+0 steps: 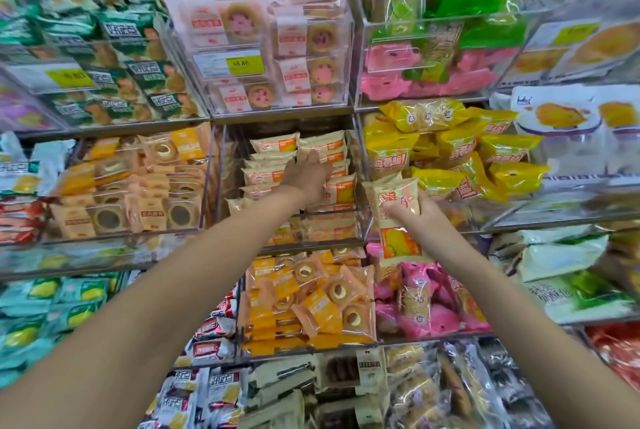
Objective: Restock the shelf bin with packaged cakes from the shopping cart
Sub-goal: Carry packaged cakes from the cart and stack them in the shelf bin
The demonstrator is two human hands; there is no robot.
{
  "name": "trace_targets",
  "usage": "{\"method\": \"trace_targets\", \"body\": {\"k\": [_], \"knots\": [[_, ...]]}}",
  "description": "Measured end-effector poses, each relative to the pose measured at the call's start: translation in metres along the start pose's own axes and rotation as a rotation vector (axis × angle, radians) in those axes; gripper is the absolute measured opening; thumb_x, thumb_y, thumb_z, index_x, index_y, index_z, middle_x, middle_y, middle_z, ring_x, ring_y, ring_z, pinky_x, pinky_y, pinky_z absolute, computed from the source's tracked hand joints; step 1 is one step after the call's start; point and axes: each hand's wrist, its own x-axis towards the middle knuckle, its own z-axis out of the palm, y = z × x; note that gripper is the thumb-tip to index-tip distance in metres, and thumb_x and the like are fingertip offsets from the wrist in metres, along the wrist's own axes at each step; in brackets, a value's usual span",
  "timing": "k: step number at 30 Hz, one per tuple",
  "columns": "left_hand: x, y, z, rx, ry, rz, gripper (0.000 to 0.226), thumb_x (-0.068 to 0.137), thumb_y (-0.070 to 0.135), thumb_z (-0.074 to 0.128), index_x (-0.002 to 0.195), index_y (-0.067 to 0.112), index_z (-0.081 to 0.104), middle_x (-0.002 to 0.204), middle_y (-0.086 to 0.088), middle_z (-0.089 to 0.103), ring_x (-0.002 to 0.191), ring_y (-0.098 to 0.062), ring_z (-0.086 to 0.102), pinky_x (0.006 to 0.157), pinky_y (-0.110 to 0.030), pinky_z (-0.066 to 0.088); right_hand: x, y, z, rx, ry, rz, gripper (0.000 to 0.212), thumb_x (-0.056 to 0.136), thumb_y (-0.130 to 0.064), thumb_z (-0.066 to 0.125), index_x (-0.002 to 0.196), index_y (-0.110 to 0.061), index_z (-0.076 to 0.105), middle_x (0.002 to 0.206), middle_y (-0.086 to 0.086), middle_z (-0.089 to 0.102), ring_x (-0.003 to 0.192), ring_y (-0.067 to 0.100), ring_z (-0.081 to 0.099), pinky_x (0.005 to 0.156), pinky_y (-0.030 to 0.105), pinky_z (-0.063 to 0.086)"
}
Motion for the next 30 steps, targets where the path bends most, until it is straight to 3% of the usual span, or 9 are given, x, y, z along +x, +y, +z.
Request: {"method": "trace_targets", "body": {"k": [4, 7, 11, 17, 21, 24, 26, 28, 30], "knots": [[0.000, 0.000, 0.000, 0.006, -0.053, 0.045, 0.034, 0.086, 0.018, 0.064, 0.118, 0.021, 0.054, 0.118, -0.008, 0.051, 0.109, -0.027, 0.048, 0.073, -0.032, 0.037, -0.001, 0.000, 0.000, 0.004, -0.007, 0.005, 0.012, 0.087, -0.044, 0.059, 0.094, -0.045, 0.049, 0.094, -0.022, 0.060, 0.078, -0.008, 0.060, 0.057, 0.011, 0.042], [-0.001, -0.005, -0.001, -0.071, -0.090, 0.009, 0.034, 0.085, 0.021, 0.065, 0.117, 0.020, 0.055, 0.120, -0.007, 0.053, 0.108, -0.026, 0.050, 0.079, -0.033, 0.045, -0.003, 0.001, -0.002, 0.023, 0.002, 0.004, 0.012, 0.087, -0.043, 0.059, 0.093, -0.043, 0.049, 0.092, -0.018, 0.062, 0.070, -0.013, 0.061, 0.048, 0.005, 0.043], [-0.004, -0.010, 0.001, -0.107, -0.092, -0.001, 0.026, 0.088, 0.020, 0.062, 0.113, 0.021, 0.060, 0.118, -0.002, 0.058, 0.106, -0.022, 0.054, 0.078, -0.030, 0.046, -0.006, 0.003, -0.007, 0.061, -0.001, 0.018, 0.020, 0.084, -0.050, 0.059, 0.100, -0.043, 0.050, 0.097, -0.011, 0.067, 0.075, 0.000, 0.068, 0.058, 0.016, 0.049], [-0.004, -0.004, 0.006, -0.003, -0.055, 0.061, 0.029, 0.087, 0.018, 0.062, 0.116, 0.019, 0.059, 0.117, -0.005, 0.057, 0.104, -0.024, 0.055, 0.075, -0.031, 0.044, -0.006, 0.005, -0.009, 0.057, -0.031, 0.012, 0.016, 0.083, -0.051, 0.061, 0.094, -0.048, 0.050, 0.099, -0.010, 0.068, 0.081, 0.005, 0.069, 0.065, 0.023, 0.054], [-0.007, -0.004, -0.008, -0.128, -0.123, 0.001, 0.040, 0.089, 0.026, 0.061, 0.127, 0.020, 0.051, 0.129, -0.003, 0.050, 0.113, -0.022, 0.052, 0.084, -0.032, 0.047, -0.007, 0.003, -0.011, 0.050, -0.030, 0.016, 0.018, 0.083, -0.051, 0.062, 0.096, -0.047, 0.050, 0.100, -0.011, 0.067, 0.087, 0.009, 0.068, 0.076, 0.033, 0.056], [-0.023, 0.010, -0.034, -0.490, 0.043, -0.026, 0.028, 0.092, 0.035, 0.054, 0.118, 0.025, 0.054, 0.121, 0.004, 0.055, 0.106, -0.015, 0.056, 0.082, -0.033, 0.051, -0.011, -0.005, -0.013, -0.007, -0.046, -0.037, 0.028, 0.079, -0.055, 0.062, 0.103, -0.046, 0.050, 0.098, -0.020, 0.063, 0.082, -0.004, 0.064, 0.066, 0.017, 0.048], [-0.043, 0.027, -0.052, -0.770, 0.169, 0.079, 0.016, 0.092, 0.043, 0.048, 0.104, 0.035, 0.055, 0.104, 0.020, 0.056, 0.097, 0.002, 0.055, 0.071, -0.022, 0.047, -0.014, -0.010, -0.012, -0.045, -0.093, -0.098, 0.047, 0.073, -0.057, 0.062, 0.115, -0.044, 0.045, 0.101, -0.022, 0.060, 0.081, -0.015, 0.059, 0.060, 0.009, 0.044], [-0.065, 0.041, -0.066, -0.867, 0.099, 0.249, 0.021, 0.088, 0.057, 0.042, 0.103, 0.045, 0.050, 0.100, 0.031, 0.053, 0.094, 0.016, 0.051, 0.071, -0.013, 0.041, -0.017, -0.014, -0.011, -0.067, -0.150, -0.138, 0.079, 0.070, -0.056, 0.065, 0.136, -0.032, 0.029, 0.112, -0.019, 0.055, 0.086, -0.014, 0.058, 0.063, 0.005, 0.044], [-0.080, 0.049, -0.070, -0.854, -0.067, 0.365, 0.029, 0.087, 0.063, 0.039, 0.110, 0.047, 0.047, 0.102, 0.034, 0.051, 0.091, 0.019, 0.049, 0.071, -0.008, 0.040, -0.016, -0.018, -0.010, -0.093, -0.213, -0.151, 0.097, 0.067, -0.060, 0.067, 0.142, -0.041, 0.008, 0.125, -0.017, 0.044, 0.095, -0.008, 0.057, 0.071, 0.009, 0.047]]}}
